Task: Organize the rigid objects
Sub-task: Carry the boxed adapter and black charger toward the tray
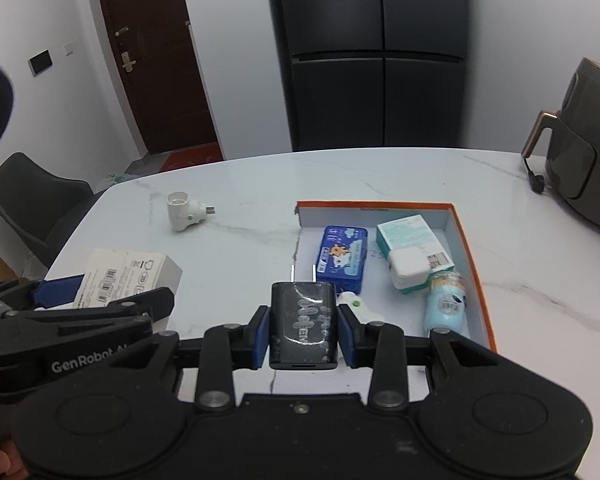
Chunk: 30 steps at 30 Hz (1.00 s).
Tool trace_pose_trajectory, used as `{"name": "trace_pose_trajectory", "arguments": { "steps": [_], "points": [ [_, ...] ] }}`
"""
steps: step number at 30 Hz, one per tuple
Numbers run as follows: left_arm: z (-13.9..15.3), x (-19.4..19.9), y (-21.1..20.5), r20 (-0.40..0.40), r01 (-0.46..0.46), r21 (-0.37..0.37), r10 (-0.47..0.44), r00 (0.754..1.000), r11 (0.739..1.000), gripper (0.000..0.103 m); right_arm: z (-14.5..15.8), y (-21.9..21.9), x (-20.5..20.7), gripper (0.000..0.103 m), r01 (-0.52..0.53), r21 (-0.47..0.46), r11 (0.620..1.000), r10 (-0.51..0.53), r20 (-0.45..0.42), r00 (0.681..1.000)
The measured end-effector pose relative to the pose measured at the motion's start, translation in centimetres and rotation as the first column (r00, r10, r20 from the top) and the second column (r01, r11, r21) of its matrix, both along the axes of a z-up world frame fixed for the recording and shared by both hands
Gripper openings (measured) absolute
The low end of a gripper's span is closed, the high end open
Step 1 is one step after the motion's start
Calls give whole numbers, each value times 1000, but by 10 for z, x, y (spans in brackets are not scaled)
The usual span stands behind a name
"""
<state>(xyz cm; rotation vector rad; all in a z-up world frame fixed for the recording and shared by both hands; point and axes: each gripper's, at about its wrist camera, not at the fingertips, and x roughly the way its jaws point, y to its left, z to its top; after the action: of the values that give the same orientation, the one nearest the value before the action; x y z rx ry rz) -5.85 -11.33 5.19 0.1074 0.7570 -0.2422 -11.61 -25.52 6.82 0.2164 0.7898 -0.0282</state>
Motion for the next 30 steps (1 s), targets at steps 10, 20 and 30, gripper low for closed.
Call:
{"name": "trace_pose_trajectory", "arguments": {
  "steps": [10, 20, 30],
  "points": [
    [-3, -5, -20, -1, 37, 1, -37, 999, 999, 79, -1, -21, -10, 43, 38, 2, 999, -38, -1, 999],
    [-7, -7, -40, -9, 66, -6, -66, 998, 998, 79, -3, -40, -19, 43, 72, 2, 997, -72, -8, 997],
    [-11, -12, -62, -17, 104, -2, -104, 994, 995, 79, -8, -61, -29, 43, 107, 6, 994, -107, -19, 994]
  ]
}}
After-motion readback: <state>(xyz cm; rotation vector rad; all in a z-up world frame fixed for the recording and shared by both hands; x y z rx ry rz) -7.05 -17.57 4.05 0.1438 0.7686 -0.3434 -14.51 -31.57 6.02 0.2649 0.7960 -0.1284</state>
